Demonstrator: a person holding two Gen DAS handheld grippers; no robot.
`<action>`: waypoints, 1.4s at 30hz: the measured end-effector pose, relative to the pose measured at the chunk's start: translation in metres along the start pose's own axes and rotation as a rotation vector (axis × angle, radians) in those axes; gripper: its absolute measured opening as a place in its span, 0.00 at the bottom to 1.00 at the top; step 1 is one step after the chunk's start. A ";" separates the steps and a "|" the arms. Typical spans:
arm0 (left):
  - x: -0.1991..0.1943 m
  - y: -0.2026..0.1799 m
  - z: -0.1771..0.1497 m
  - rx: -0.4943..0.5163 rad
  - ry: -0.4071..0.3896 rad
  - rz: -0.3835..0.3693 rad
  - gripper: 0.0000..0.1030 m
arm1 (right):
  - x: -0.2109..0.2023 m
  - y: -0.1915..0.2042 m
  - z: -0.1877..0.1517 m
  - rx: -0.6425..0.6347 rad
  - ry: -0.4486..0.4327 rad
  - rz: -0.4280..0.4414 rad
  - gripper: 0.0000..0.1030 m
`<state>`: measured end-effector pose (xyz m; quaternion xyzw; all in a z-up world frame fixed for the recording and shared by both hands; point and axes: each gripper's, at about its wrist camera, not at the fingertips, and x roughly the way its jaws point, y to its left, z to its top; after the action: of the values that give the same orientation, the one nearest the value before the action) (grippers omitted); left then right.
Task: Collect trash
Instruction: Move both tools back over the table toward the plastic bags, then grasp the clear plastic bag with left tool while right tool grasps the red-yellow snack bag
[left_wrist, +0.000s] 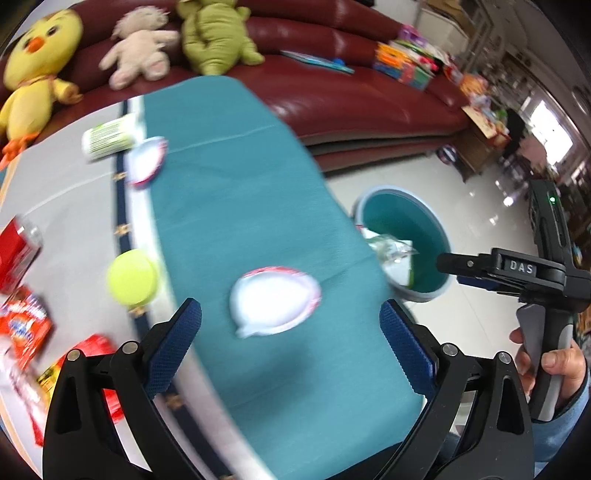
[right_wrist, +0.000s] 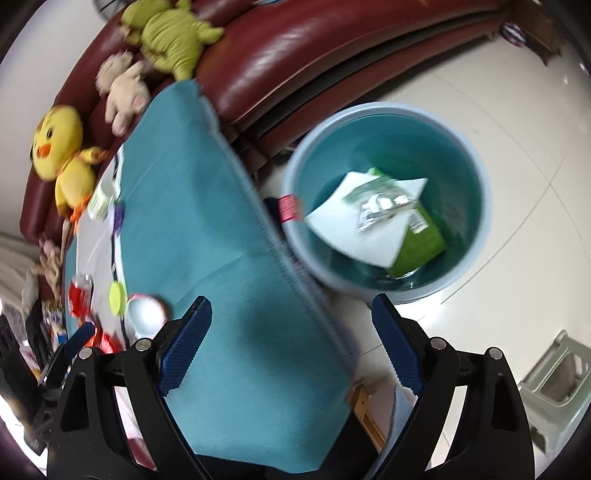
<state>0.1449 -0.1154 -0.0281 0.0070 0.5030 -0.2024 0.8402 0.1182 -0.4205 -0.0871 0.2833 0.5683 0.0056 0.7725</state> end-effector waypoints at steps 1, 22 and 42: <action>-0.005 0.010 -0.003 -0.015 -0.005 0.009 0.94 | 0.001 0.007 -0.003 -0.015 0.005 0.000 0.82; -0.086 0.210 -0.102 -0.340 -0.048 0.361 0.95 | 0.052 0.205 -0.060 -0.508 0.154 -0.012 0.82; -0.089 0.253 -0.130 -0.349 -0.073 0.231 0.31 | 0.096 0.332 -0.129 -1.097 0.275 -0.050 0.82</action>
<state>0.0858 0.1744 -0.0650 -0.0882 0.4956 -0.0148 0.8640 0.1421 -0.0543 -0.0483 -0.1767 0.5839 0.3187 0.7255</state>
